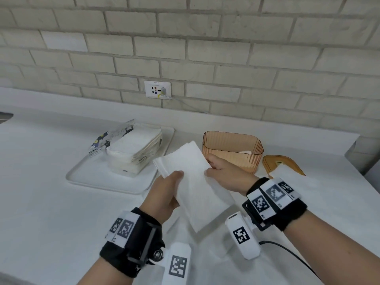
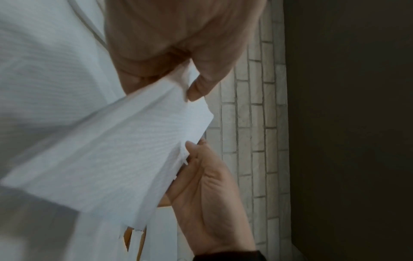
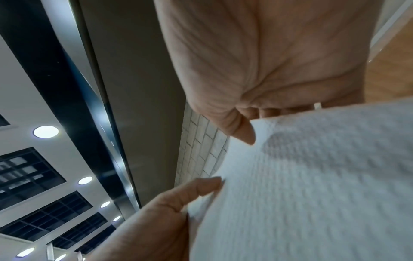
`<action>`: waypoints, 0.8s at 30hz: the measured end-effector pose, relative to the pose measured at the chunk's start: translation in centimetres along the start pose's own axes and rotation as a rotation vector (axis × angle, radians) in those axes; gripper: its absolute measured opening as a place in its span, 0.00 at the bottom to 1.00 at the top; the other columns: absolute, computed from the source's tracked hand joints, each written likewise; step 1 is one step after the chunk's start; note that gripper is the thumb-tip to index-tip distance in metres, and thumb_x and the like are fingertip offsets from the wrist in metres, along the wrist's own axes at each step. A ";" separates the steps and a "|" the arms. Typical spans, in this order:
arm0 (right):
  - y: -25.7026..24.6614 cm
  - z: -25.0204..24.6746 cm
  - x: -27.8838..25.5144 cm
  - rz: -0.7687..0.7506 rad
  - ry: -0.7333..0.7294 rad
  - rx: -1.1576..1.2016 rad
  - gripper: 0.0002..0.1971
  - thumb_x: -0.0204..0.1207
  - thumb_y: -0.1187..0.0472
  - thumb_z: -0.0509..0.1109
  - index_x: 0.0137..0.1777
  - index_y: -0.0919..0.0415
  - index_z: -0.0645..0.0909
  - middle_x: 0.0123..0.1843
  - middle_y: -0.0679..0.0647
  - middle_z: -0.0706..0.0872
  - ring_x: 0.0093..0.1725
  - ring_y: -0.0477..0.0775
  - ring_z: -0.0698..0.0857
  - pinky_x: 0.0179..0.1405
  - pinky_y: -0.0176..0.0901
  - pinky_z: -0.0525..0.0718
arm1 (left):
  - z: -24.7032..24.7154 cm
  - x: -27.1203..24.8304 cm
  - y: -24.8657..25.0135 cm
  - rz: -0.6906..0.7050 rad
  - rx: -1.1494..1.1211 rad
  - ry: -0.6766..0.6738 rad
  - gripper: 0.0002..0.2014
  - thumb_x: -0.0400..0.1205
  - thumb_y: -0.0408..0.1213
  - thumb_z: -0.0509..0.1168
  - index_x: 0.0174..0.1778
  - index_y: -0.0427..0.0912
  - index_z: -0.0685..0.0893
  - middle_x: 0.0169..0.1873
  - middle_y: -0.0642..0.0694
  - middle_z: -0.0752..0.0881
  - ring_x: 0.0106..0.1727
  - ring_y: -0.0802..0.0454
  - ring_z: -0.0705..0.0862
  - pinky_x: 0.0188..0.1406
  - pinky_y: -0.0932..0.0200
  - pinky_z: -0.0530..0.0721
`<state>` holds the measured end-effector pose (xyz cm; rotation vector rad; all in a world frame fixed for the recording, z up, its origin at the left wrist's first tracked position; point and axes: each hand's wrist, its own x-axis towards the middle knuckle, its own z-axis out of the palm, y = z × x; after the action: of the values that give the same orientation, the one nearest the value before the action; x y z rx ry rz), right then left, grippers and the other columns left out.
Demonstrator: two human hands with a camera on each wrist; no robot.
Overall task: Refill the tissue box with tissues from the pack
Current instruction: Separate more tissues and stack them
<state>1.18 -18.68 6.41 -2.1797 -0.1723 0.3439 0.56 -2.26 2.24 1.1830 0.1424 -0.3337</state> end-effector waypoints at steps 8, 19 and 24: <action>-1.1 2.0 0.8 0.011 0.092 0.172 0.20 0.79 0.60 0.65 0.71 0.55 0.70 0.62 0.54 0.83 0.57 0.55 0.86 0.61 0.59 0.83 | -2.5 -1.7 0.7 0.000 -0.142 -0.137 0.17 0.84 0.27 0.57 0.69 0.37 0.76 0.60 0.38 0.87 0.58 0.41 0.87 0.52 0.47 0.88; 6.0 5.1 -0.6 0.481 0.010 -0.677 0.30 0.73 0.42 0.68 0.68 0.62 0.69 0.67 0.57 0.73 0.62 0.56 0.77 0.58 0.46 0.78 | -15.4 -4.1 -3.1 -0.024 -0.033 0.350 0.13 0.83 0.27 0.58 0.62 0.29 0.79 0.43 0.37 0.86 0.41 0.42 0.83 0.39 0.52 0.79; 6.2 6.1 0.4 0.467 0.052 -0.582 0.21 0.72 0.48 0.72 0.53 0.58 0.67 0.51 0.53 0.76 0.51 0.54 0.76 0.48 0.42 0.75 | -16.2 -5.0 -3.7 -0.027 -0.125 0.256 0.11 0.85 0.27 0.57 0.62 0.38 0.78 0.51 0.38 0.87 0.49 0.42 0.85 0.43 0.50 0.81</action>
<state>-0.33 -17.53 -2.15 -2.7973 0.3120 0.5475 -4.32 12.39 -5.73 1.0970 0.3972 -0.1922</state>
